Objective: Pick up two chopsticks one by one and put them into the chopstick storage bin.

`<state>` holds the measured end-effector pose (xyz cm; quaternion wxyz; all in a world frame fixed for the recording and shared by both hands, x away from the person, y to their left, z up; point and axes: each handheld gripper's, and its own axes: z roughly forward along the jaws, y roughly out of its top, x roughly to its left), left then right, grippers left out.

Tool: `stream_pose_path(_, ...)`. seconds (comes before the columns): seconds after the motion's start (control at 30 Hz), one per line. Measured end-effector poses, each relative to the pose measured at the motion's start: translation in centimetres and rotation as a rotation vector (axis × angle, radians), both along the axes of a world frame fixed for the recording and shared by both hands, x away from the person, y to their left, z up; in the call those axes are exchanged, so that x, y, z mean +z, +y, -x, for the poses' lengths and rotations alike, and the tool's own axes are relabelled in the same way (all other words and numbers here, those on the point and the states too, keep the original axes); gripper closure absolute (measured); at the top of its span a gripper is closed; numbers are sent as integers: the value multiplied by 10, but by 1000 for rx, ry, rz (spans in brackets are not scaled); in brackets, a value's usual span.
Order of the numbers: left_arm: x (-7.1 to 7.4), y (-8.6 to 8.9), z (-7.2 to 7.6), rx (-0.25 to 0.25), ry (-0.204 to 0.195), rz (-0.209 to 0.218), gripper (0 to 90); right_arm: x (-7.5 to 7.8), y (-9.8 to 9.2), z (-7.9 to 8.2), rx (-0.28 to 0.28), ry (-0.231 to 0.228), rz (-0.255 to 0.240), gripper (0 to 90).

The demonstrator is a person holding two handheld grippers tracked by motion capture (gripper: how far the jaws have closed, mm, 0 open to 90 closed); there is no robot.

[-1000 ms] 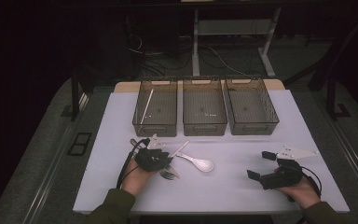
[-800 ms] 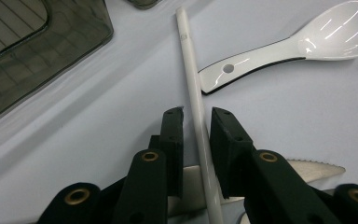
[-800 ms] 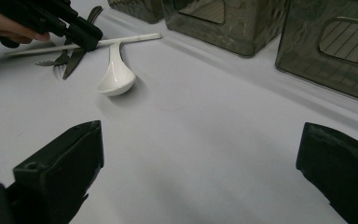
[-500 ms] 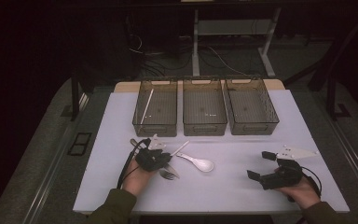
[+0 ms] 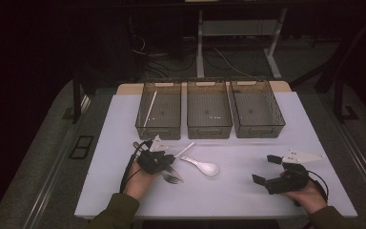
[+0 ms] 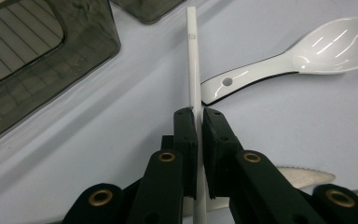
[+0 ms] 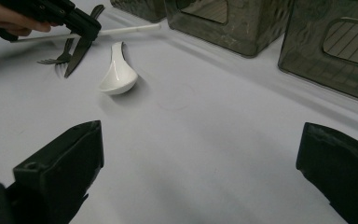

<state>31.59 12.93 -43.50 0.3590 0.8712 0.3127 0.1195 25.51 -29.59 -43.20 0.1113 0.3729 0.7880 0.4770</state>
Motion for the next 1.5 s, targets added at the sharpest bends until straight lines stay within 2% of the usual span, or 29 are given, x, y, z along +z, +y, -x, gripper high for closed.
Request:
stream_pose_path(0.2, 6, 3, 4, -25, -6, 0, 837, -4, 5, -4, 11, 0, 12, 8)
stream_pose_path(0.33, 10, 7, 6, -37, 4, 6, 837, -6, 6, -5, 12, 8, 23, 8)
stream_pose_path(0.57, 16, 19, 8, -36, 18, 35, 837, -7, 7, -7, 8, 9, 30, 8)
stream_pose_path(0.8, 23, 25, 11, -39, 15, 66, 837, -6, 6, -6, 8, 8, 29, 8)
stream_pose_path(1.3, 40, 26, 9, -45, -9, 104, 837, -6, 5, -6, -1, 15, 29, 8)
stream_pose_path(1.5, 48, 22, 4, -61, -23, 103, 836, -6, 5, -7, -3, 12, 30, 8)
